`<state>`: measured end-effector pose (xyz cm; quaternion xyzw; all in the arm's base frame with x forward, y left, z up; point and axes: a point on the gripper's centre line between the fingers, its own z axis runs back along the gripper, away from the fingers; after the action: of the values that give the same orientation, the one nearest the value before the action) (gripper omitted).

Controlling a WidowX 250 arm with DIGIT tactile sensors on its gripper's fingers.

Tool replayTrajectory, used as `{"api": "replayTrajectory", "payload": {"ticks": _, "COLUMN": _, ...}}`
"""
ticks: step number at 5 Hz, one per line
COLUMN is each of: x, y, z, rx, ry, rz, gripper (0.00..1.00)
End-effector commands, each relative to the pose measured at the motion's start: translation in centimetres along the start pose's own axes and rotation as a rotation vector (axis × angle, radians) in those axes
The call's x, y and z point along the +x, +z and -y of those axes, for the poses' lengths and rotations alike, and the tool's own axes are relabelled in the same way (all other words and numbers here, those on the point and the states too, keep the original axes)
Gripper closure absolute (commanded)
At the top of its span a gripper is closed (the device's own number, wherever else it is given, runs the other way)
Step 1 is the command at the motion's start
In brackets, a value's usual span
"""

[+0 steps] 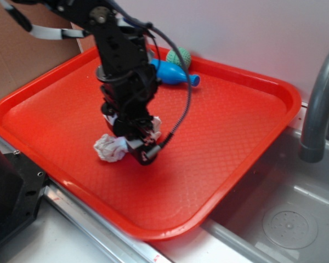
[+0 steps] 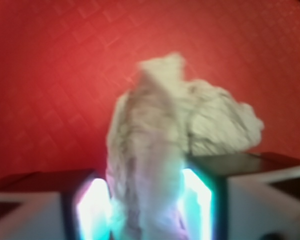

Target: Grab the white paper.

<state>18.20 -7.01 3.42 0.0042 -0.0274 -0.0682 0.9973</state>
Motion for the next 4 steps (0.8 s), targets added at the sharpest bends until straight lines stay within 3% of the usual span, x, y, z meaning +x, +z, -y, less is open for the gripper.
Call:
{"api": "replayTrajectory", "payload": {"ticks": 1, "x": -0.5, "y": 0.7, "z": -1.5, "rx": -0.071, "ry": -0.007, "rz": 0.038, "gripper": 1.0}}
{"api": "replayTrajectory", "payload": {"ticks": 3, "x": -0.1, "y": 0.1, "z": -0.7, "rx": -0.018, "ry": -0.042, "rz": -0.007, "gripper": 1.0}}
{"api": "replayTrajectory", "payload": {"ticks": 4, "x": -0.4, "y": 3.8, "z": -1.7, "rx": 0.018, "ry": -0.05, "rz": 0.006, "gripper": 1.0}}
